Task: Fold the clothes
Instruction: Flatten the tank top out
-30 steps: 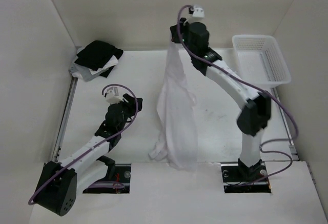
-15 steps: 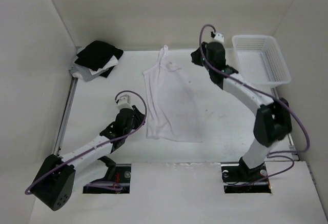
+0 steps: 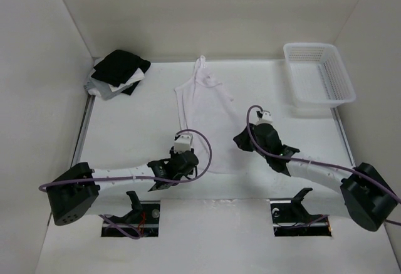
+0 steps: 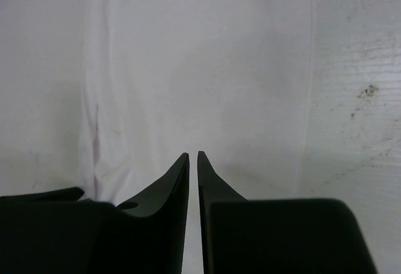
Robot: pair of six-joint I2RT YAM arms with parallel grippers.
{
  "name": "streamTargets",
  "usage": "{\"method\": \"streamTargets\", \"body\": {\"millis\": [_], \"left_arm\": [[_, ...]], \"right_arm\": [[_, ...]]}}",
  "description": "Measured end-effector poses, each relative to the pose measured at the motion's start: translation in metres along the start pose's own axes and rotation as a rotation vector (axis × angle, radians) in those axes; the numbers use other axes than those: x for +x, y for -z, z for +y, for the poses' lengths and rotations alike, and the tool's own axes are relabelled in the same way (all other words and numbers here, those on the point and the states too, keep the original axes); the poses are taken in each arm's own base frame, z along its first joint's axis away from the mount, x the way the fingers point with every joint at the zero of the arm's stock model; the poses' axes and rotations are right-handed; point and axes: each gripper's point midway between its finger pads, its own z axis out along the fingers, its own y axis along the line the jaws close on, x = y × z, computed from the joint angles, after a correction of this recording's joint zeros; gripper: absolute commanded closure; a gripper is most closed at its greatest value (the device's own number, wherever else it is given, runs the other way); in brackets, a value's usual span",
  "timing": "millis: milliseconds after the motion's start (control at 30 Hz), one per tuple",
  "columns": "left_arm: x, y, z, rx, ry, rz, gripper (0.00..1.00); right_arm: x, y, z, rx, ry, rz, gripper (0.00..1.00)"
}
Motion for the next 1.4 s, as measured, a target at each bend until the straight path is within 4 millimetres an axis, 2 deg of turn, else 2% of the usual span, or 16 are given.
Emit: {"method": "streamTargets", "body": {"millis": [100,233,367,467,600,667,767,867,933,1100,1233,1400], "left_arm": [[-0.002,-0.001,0.007,-0.043,-0.015,-0.021,0.69],[-0.006,-0.003,0.006,-0.064,-0.023,-0.035,0.75],[-0.001,-0.006,0.007,-0.080,-0.043,-0.022,0.84],[0.001,-0.006,0.009,-0.087,-0.045,-0.016,0.90],[-0.001,-0.002,0.014,-0.103,-0.031,-0.017,0.93],[-0.014,0.004,0.014,-0.089,0.012,-0.052,0.94],[-0.037,0.017,0.015,-0.052,0.110,-0.120,0.95],[-0.063,0.032,0.029,-0.021,0.253,-0.210,0.96],[-0.067,0.034,0.037,-0.024,0.292,-0.229,0.96],[-0.065,0.039,0.076,-0.061,0.449,-0.268,0.96],[-0.056,0.037,0.081,-0.049,0.499,-0.245,0.96],[-0.045,0.033,0.079,-0.035,0.517,-0.214,0.96]], "right_arm": [[0.002,0.013,0.007,-0.046,-0.018,-0.027,0.82],[0.001,0.022,0.004,-0.056,-0.042,-0.053,0.78],[-0.001,0.028,0.004,-0.067,-0.057,-0.074,0.65],[-0.003,0.033,0.003,-0.075,-0.064,-0.087,0.60],[-0.002,0.041,-0.004,-0.052,-0.076,-0.089,0.59],[0.001,0.044,-0.011,-0.023,-0.086,-0.081,0.59],[0.017,0.048,-0.030,0.066,-0.107,-0.027,0.59],[0.047,0.055,-0.041,0.131,-0.107,0.064,0.60],[0.057,0.057,-0.045,0.159,-0.110,0.091,0.60],[0.078,0.065,-0.059,0.245,-0.122,0.149,0.61],[0.092,0.071,-0.067,0.291,-0.122,0.186,0.65],[0.098,0.072,-0.063,0.293,-0.149,0.203,0.70]]}}
